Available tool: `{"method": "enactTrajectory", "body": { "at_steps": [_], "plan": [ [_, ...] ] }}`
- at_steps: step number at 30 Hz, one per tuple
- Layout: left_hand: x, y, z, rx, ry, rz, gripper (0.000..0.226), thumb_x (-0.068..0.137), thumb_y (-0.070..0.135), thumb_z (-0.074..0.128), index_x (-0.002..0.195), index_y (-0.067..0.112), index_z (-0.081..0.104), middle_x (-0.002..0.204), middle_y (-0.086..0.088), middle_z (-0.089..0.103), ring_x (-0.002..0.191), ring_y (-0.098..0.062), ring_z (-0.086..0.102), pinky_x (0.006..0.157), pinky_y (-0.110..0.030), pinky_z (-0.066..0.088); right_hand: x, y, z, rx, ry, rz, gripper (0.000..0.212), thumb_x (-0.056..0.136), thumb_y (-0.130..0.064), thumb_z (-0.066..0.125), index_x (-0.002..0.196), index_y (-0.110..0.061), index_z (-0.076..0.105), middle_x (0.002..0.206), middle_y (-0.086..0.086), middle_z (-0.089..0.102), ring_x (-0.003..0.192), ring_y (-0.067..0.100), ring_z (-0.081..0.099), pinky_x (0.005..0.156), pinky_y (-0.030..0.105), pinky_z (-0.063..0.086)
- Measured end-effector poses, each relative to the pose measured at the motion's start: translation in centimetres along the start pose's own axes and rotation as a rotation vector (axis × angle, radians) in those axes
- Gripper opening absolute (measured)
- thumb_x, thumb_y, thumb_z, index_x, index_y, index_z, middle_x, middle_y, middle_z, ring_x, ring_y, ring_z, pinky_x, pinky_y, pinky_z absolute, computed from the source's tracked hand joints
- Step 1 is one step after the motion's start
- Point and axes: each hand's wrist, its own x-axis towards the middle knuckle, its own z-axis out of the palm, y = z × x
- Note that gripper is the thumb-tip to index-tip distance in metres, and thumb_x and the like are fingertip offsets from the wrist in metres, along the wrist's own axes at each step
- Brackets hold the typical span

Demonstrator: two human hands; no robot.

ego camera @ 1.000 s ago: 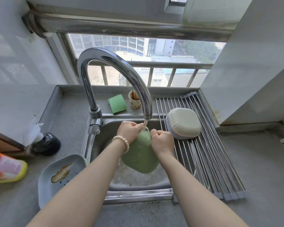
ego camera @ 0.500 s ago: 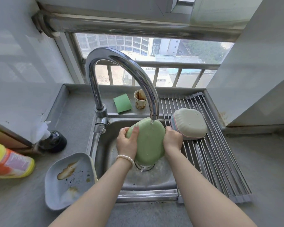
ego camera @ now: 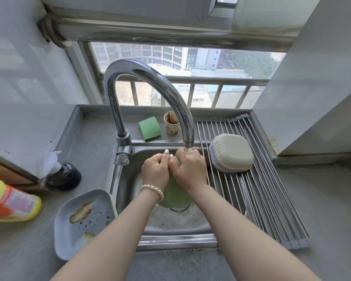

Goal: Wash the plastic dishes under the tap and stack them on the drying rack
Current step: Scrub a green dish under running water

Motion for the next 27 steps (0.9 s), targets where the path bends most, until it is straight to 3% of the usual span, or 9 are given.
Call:
{"method": "enactTrajectory", "body": {
  "at_steps": [3, 6, 9, 12, 15, 18, 21, 24, 27],
  "plan": [
    [0.0, 1.2, -0.3, 0.194, -0.086, 0.025, 0.057, 0.093, 0.043, 0.052, 0.043, 0.016, 0.045, 0.044, -0.001, 0.051, 0.055, -0.022, 0.043, 0.055, -0.032, 0.032, 1.4, 1.1, -0.9, 0.105, -0.306, 0.146, 0.056, 0.087, -0.053, 0.028, 0.063, -0.013, 0.058, 0.079, 0.013, 0.067, 0.082, 0.032, 0.061, 0.066, 0.034, 0.037],
    [-0.4, 2.5, 0.7, 0.588, -0.068, 0.199, 0.054, 0.096, 0.051, 0.035, 0.065, 0.017, 0.062, 0.077, -0.01, 0.068, 0.077, -0.03, 0.058, 0.065, -0.032, 0.037, 2.1, 2.0, -1.5, 0.212, -0.291, 0.387, 0.05, 0.096, -0.036, 0.043, 0.053, -0.012, 0.053, 0.072, 0.009, 0.063, 0.076, 0.029, 0.057, 0.063, 0.031, 0.037],
    [-0.7, 1.4, 1.6, 0.788, -0.041, 0.537, 0.055, 0.089, 0.052, 0.033, 0.089, 0.011, 0.069, 0.08, -0.01, 0.065, 0.071, -0.032, 0.059, 0.06, -0.033, 0.043, 2.4, 2.7, -1.7, 0.274, -0.258, 0.6, 0.037, 0.095, -0.029, 0.044, 0.085, -0.007, 0.072, 0.099, 0.015, 0.069, 0.097, 0.032, 0.06, 0.074, 0.03, 0.037],
    [-1.1, -0.9, 1.1, 0.861, -0.056, 0.619, 0.064, 0.083, 0.063, 0.036, 0.112, 0.013, 0.065, 0.087, -0.008, 0.063, 0.069, -0.027, 0.059, 0.057, -0.032, 0.047, 2.6, 4.5, -1.5, 0.411, -0.281, 0.831, 0.041, 0.097, -0.031, 0.042, 0.109, -0.001, 0.067, 0.116, 0.018, 0.063, 0.108, 0.033, 0.057, 0.082, 0.029, 0.04],
    [-1.6, -1.0, 0.2, 0.624, -0.217, 0.322, 0.072, 0.08, 0.068, 0.045, 0.136, 0.023, 0.047, 0.116, -0.003, 0.054, 0.096, -0.022, 0.058, 0.078, -0.033, 0.048, 2.5, 5.7, -1.3, 0.709, -0.192, 1.037, 0.031, 0.094, -0.025, 0.048, 0.103, 0.001, 0.064, 0.098, 0.018, 0.063, 0.084, 0.028, 0.059, 0.069, 0.031, 0.045],
    [-2.2, -0.5, 0.7, 0.218, -0.173, 0.058, 0.044, 0.091, 0.038, 0.058, 0.13, 0.018, 0.054, 0.119, -0.002, 0.056, 0.109, -0.016, 0.054, 0.091, -0.025, 0.039, 1.8, 5.9, -0.9, 0.906, -0.206, 1.173, 0.015, 0.088, -0.012, 0.05, 0.077, -0.005, 0.058, 0.075, 0.013, 0.058, 0.062, 0.024, 0.054, 0.061, 0.034, 0.049],
    [-1.8, 0.4, 1.4, 0.061, 0.086, -0.152, 0.032, 0.099, 0.03, 0.045, 0.109, 0.009, 0.067, 0.101, -0.007, 0.068, 0.098, -0.024, 0.061, 0.085, -0.03, 0.045, 1.3, 4.8, -0.8, 0.709, -0.196, 1.137, 0.028, 0.091, -0.022, 0.045, 0.095, -0.002, 0.064, 0.097, 0.017, 0.062, 0.088, 0.032, 0.06, 0.081, 0.039, 0.048],
    [-0.4, 0.5, 1.5, 0.017, 0.182, -0.301, 0.034, 0.1, 0.026, 0.043, 0.089, 0.007, 0.069, 0.086, -0.012, 0.068, 0.081, -0.028, 0.06, 0.074, -0.031, 0.045, 0.4, 2.9, -0.6, 0.334, -0.175, 0.847, 0.048, 0.102, -0.03, 0.025, 0.119, 0.0, 0.058, 0.123, 0.021, 0.058, 0.115, 0.035, 0.053, 0.092, 0.037, 0.039],
    [0.2, 0.6, 1.4, 0.054, 0.181, -0.318, 0.044, 0.1, 0.025, 0.044, 0.057, 0.013, 0.048, 0.058, -0.006, 0.051, 0.063, -0.025, 0.045, 0.058, -0.03, 0.033, -0.9, 1.4, 0.0, 0.102, -0.11, 0.612, 0.046, 0.102, -0.034, 0.023, 0.125, -0.007, 0.052, 0.128, 0.017, 0.053, 0.119, 0.032, 0.048, 0.097, 0.04, 0.035]
  ]
}}
